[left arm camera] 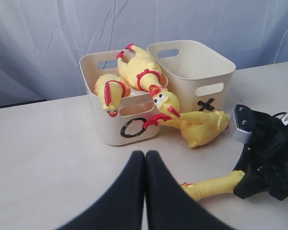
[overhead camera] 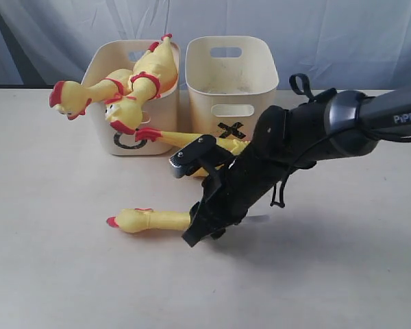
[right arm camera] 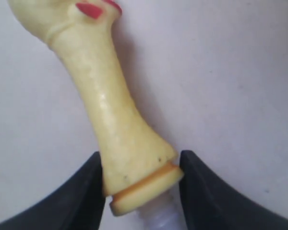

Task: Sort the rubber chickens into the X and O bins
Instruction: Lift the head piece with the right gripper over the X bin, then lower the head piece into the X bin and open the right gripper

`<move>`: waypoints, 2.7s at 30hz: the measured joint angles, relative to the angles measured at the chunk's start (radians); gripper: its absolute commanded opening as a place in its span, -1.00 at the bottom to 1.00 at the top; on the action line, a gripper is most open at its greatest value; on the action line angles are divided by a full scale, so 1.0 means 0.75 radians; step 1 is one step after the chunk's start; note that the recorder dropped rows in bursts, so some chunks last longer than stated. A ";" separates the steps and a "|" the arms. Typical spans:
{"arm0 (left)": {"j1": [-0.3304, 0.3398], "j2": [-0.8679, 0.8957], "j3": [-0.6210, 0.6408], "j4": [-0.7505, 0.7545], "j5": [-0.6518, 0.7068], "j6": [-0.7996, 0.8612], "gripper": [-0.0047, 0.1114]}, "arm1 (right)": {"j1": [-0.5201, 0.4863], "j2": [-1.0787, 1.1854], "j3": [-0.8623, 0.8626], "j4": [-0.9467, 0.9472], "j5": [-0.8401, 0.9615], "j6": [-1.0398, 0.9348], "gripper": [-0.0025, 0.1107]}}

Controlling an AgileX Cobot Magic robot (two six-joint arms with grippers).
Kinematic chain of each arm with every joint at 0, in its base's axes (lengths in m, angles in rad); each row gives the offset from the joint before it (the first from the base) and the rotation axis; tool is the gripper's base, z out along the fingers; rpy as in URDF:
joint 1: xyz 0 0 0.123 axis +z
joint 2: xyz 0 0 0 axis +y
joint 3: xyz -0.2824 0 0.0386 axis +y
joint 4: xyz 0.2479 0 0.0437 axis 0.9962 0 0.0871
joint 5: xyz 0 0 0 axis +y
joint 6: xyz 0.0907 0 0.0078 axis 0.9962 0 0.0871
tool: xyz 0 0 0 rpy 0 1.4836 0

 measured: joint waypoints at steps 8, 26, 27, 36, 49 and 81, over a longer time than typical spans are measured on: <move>0.000 0.000 0.003 0.000 0.000 0.000 -0.92 | 0.000 -0.183 0.000 0.003 0.211 0.000 -0.97; 0.000 0.000 0.003 0.000 0.000 0.000 -0.92 | 0.000 -0.702 0.002 0.059 -0.344 -0.003 -0.97; 0.000 0.000 0.003 0.000 0.000 0.000 -0.92 | 0.000 -0.693 0.002 0.059 -0.415 -0.003 -0.97; 0.000 0.000 0.003 0.000 0.000 0.000 -0.92 | 0.000 -0.432 0.002 0.061 -1.173 -0.004 -0.97; 0.000 0.000 0.003 0.000 0.000 0.000 -0.92 | -0.053 -0.107 -0.049 0.103 -1.646 0.020 -0.97; 0.000 0.000 0.003 -0.011 0.000 0.000 -0.92 | -0.271 0.191 -0.515 0.328 -0.957 0.028 -0.97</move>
